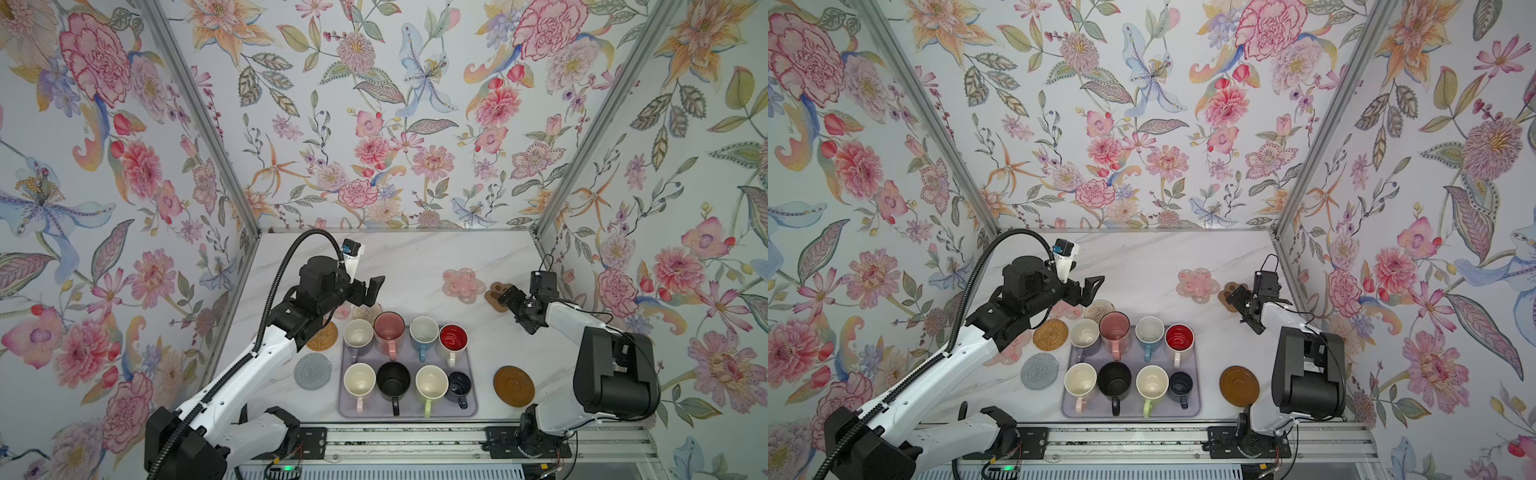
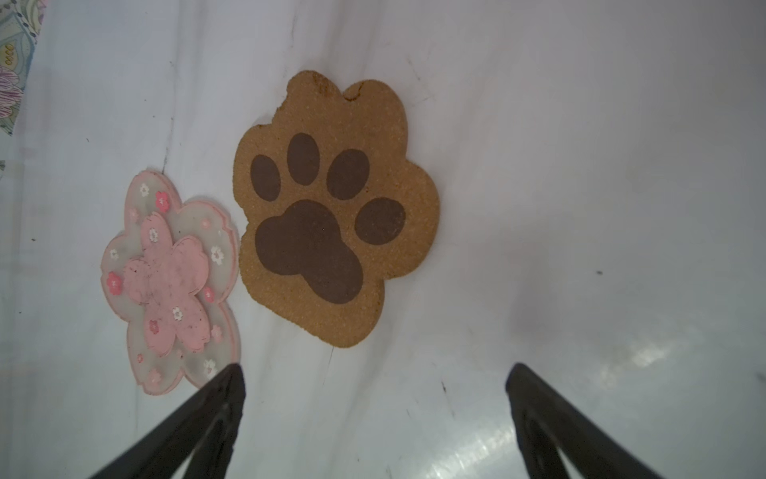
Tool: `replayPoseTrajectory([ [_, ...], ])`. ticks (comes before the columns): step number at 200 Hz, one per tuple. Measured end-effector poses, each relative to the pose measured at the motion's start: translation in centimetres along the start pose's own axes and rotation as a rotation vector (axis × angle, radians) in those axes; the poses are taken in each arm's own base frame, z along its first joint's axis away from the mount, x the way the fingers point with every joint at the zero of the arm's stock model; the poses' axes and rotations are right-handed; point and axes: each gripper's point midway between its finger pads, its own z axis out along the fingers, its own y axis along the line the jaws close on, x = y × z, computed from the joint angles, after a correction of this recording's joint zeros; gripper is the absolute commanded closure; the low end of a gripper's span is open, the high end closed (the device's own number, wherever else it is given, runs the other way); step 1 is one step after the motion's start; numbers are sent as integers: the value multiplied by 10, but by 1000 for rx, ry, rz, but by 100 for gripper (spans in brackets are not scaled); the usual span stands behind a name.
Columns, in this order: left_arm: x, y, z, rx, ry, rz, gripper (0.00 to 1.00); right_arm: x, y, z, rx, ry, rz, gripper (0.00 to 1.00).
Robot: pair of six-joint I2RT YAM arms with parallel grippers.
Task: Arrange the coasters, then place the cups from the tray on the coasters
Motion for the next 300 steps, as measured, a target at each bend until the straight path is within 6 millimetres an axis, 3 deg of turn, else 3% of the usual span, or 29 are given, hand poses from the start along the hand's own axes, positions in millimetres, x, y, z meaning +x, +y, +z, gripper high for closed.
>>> replayPoseTrajectory([
  [70,0,0,0,0,0,0,1,-9,6,18,1,11,0,1],
  [300,4,2,1,-8,11,0,1,-73,48,64,-2,-38,-166,1],
])
